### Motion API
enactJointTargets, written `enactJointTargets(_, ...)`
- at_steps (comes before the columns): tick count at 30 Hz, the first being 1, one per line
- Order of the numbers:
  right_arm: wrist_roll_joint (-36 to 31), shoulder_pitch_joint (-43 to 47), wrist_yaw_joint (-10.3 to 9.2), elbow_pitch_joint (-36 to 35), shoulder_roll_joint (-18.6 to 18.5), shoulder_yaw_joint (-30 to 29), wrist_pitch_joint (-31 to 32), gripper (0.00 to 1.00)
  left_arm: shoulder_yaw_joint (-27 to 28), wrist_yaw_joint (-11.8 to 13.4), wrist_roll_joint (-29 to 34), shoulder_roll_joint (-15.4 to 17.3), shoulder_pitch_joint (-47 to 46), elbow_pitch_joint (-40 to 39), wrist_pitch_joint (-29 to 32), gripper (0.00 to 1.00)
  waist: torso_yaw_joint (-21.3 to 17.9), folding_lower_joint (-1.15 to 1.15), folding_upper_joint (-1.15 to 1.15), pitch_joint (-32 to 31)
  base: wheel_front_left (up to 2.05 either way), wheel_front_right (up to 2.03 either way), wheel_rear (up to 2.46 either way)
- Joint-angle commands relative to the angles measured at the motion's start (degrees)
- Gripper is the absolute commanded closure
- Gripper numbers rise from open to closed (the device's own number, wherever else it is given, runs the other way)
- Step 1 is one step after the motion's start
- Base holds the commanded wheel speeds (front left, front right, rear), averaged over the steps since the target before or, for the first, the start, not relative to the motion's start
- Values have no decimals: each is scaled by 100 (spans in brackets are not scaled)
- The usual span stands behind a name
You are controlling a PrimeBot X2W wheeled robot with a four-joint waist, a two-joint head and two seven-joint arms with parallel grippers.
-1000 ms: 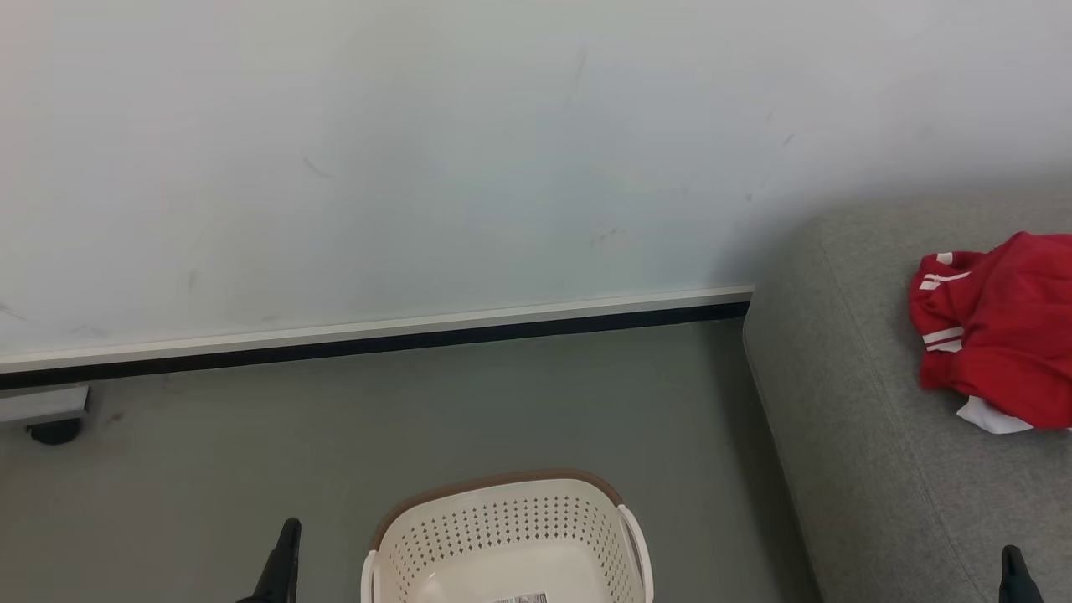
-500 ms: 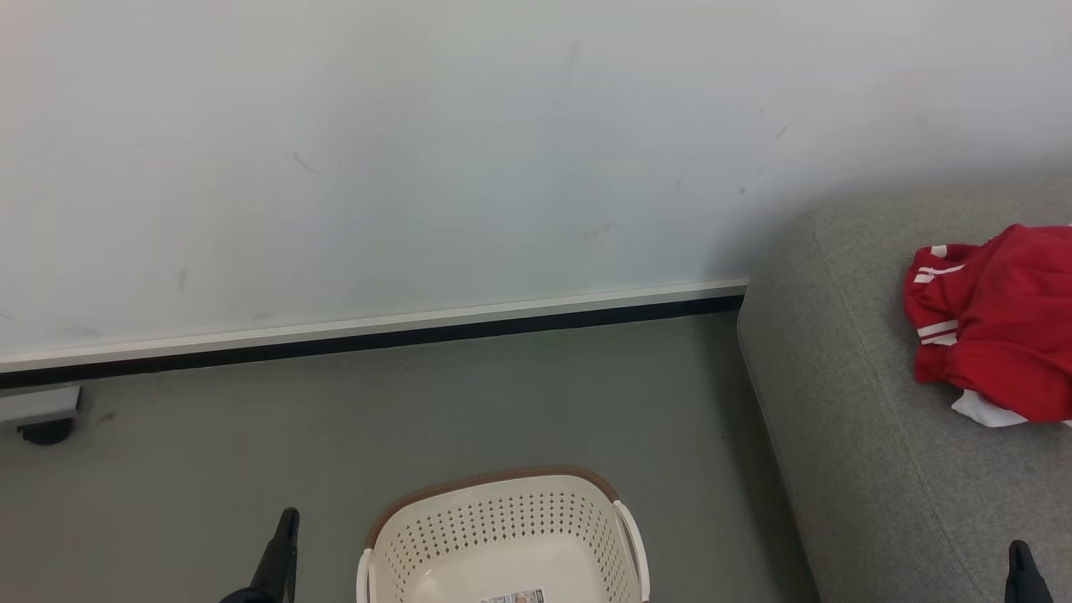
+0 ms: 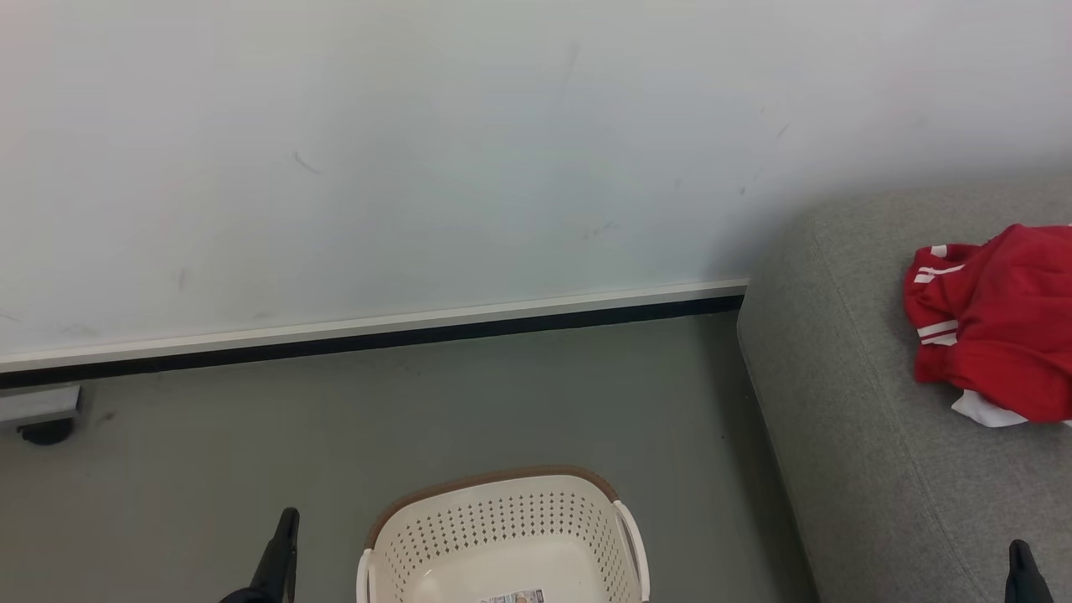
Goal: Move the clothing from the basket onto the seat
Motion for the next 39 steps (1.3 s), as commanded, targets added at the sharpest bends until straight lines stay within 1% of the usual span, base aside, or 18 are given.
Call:
enactJointTargets(1, -2, 10, 2, -24, -17, -12, 17, 100, 16, -12, -23, -4, 4, -19, 17, 100, 0, 0, 0, 0, 0, 0, 0)
enactJointTargets(39, -27, 7, 2, -21, 8, -32, 37, 100, 14, -12, -24, -4, 5, -20, 15, 100, 0, 0, 0, 0, 0, 0, 0)
